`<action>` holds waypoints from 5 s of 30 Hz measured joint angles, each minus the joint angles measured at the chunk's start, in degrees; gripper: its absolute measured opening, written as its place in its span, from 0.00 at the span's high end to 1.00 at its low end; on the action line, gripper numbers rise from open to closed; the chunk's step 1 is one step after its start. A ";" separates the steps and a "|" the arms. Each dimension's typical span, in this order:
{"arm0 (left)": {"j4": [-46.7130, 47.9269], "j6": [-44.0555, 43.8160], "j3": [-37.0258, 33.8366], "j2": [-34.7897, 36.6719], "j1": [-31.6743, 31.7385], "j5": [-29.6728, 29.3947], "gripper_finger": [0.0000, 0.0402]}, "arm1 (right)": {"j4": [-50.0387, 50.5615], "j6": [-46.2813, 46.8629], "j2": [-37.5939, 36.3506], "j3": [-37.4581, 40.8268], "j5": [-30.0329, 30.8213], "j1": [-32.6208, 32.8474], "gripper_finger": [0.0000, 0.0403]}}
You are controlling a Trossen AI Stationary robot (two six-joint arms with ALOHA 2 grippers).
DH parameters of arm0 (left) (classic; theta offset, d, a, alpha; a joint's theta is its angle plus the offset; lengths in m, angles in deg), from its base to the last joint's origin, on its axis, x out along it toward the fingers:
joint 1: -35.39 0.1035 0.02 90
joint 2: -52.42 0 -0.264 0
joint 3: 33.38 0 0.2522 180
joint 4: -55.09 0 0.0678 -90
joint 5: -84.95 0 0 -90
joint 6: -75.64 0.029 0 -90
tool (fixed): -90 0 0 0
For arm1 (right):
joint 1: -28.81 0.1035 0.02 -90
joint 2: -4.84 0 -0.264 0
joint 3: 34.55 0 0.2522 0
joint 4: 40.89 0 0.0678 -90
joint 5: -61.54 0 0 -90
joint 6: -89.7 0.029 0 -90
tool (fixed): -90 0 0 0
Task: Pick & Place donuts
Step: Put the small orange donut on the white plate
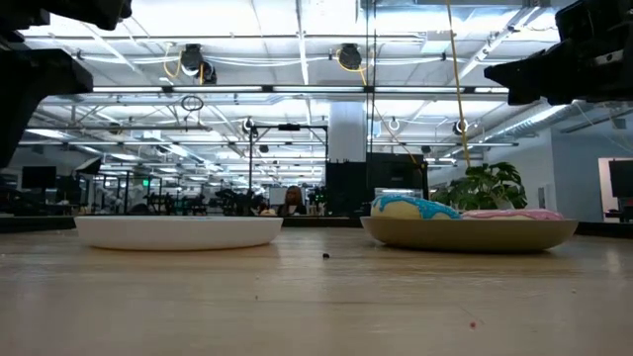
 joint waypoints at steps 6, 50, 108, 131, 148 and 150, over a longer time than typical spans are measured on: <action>-0.19 -3.83 0.00 0.00 -1.63 -2.10 0.39 | -2.14 -2.39 -0.02 0.00 0.00 0.00 1.00; -12.87 -8.56 -8.74 -0.07 -2.22 -0.98 0.44 | -3.02 -2.19 0.00 0.00 -0.02 0.00 1.00; -11.89 1.29 -8.85 0.92 2.93 5.71 0.93 | -3.50 -2.21 -0.02 -0.02 -0.20 0.00 1.00; -2.58 24.41 -8.76 4.37 25.75 -4.94 0.94 | -3.25 -1.99 0.00 0.00 -0.22 0.00 1.00; -3.06 24.92 -8.72 -0.74 27.12 -4.27 0.91 | -3.06 -0.67 0.00 -0.01 -0.22 0.00 1.00; -2.97 24.13 -8.72 -0.74 27.16 -4.08 0.87 | -3.06 -0.66 0.00 -0.02 -0.22 0.00 1.00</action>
